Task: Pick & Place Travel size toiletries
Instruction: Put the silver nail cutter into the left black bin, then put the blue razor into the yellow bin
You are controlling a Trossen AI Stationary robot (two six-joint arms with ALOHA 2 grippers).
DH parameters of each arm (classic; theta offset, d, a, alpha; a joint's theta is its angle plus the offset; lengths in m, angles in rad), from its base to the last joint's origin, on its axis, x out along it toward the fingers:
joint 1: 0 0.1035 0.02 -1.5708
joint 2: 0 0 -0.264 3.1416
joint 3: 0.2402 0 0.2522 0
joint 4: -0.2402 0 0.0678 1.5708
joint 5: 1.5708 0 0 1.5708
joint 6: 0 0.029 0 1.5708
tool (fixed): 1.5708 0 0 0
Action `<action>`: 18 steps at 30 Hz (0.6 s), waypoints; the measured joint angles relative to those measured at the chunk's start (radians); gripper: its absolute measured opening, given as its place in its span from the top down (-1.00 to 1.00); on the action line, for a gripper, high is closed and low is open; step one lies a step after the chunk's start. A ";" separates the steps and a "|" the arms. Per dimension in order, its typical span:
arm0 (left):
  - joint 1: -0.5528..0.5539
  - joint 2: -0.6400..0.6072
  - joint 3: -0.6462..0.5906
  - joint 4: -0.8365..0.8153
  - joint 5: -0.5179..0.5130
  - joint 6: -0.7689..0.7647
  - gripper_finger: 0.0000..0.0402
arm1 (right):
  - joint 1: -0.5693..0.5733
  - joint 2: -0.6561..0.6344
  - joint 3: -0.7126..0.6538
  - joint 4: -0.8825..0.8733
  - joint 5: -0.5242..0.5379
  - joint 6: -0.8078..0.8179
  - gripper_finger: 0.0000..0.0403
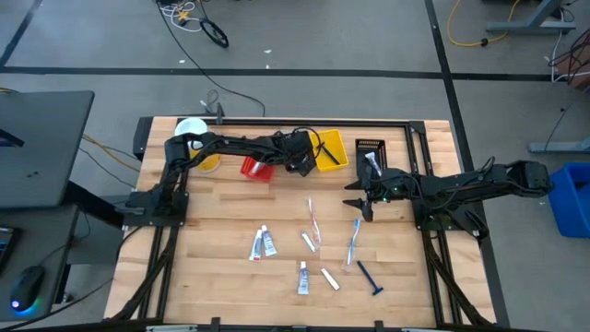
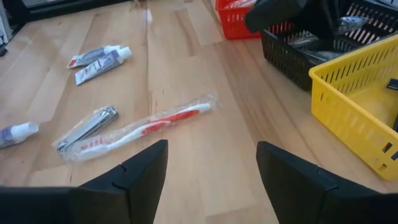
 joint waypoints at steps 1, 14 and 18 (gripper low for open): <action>0.000 0.000 -0.006 0.005 0.015 0.000 0.66 | 0.000 0.000 0.000 -0.002 0.000 0.000 -0.28; -0.003 0.000 -0.034 0.068 0.024 0.036 0.39 | 0.000 0.000 0.000 -0.002 -0.001 0.000 -0.22; -0.002 0.000 -0.025 0.072 0.008 0.057 0.26 | 0.000 0.000 0.000 -0.007 -0.001 0.000 -0.29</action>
